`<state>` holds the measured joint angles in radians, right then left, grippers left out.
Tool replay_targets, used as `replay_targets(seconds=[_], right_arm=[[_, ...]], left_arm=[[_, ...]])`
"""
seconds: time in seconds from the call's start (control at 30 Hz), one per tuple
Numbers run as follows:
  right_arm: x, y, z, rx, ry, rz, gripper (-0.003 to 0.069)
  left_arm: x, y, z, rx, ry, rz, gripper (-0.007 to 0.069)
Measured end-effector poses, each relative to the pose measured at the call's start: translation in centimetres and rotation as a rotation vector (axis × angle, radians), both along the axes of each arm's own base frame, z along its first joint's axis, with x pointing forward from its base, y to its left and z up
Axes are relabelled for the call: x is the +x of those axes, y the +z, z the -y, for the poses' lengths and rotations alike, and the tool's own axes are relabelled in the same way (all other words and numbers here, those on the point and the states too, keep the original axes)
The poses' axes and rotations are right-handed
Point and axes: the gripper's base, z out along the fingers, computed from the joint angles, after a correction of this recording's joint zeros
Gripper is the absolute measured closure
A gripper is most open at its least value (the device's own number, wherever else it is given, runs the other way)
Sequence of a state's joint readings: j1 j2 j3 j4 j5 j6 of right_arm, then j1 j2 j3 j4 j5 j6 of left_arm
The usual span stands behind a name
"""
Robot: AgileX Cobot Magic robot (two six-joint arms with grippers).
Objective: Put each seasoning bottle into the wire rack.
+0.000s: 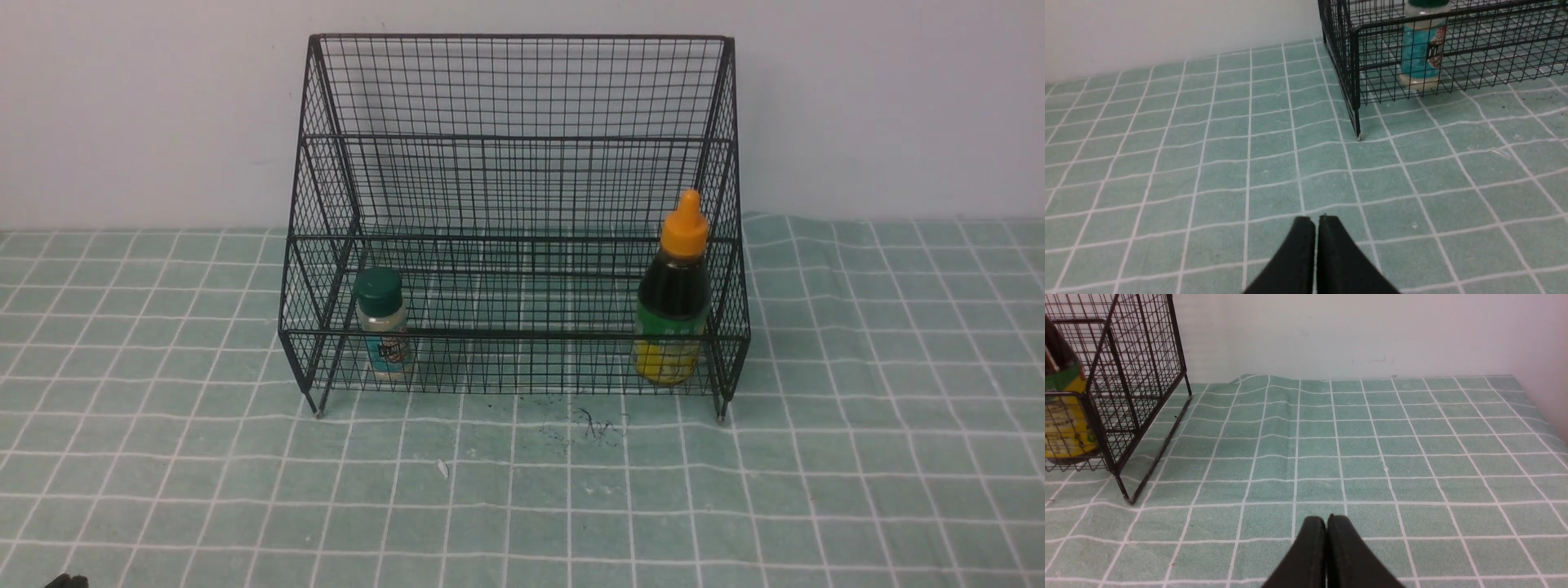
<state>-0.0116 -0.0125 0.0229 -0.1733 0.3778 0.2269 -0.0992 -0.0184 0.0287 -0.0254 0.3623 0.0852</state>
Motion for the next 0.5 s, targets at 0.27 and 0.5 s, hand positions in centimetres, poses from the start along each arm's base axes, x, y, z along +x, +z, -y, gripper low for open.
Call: replay_targets(seconds=[0.27,0.5], right_arm=[[0.00,0.00,0.00,0.000,0.000,0.000,0.0669],[0.00,0.00,0.00,0.000,0.000,0.000,0.0669]], left_arm=[[0.00,-0.03,-0.12,0.003,0.021,-0.003,0.0631],[0.00,-0.04,-0.12,0.004,0.021,-0.004,0.0631]])
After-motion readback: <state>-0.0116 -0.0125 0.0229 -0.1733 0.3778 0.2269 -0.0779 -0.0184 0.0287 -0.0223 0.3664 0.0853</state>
